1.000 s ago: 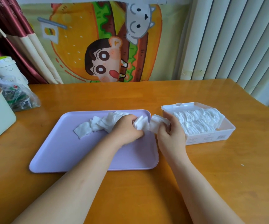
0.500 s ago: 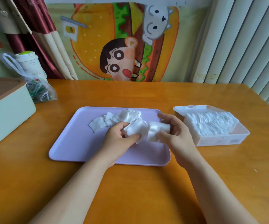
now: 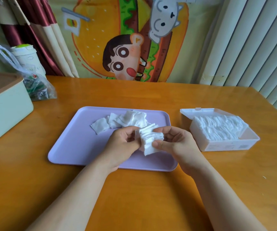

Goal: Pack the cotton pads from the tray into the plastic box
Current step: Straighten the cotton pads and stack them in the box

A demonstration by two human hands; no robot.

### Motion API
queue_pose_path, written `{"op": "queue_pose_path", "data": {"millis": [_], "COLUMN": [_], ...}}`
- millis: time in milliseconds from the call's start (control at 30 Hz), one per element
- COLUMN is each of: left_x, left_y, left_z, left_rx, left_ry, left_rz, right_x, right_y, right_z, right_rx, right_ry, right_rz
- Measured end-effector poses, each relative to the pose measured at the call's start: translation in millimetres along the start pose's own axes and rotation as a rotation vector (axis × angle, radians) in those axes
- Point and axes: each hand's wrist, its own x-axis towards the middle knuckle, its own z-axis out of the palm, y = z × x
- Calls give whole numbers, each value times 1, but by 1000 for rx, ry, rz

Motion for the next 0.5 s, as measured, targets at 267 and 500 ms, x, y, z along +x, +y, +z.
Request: {"op": "queue_pose_path", "data": {"millis": [267, 500], "left_x": [-3, -3], "left_y": [1, 2], "left_z": [-1, -5], "left_rx": [21, -53], "left_ry": [-93, -143], "left_rz": [5, 5], "right_x": [1, 0], "right_y": [2, 4], "right_z": [-4, -9], "right_rx": [-75, 52], "right_ry": [14, -142], "right_rz": [-49, -69]}}
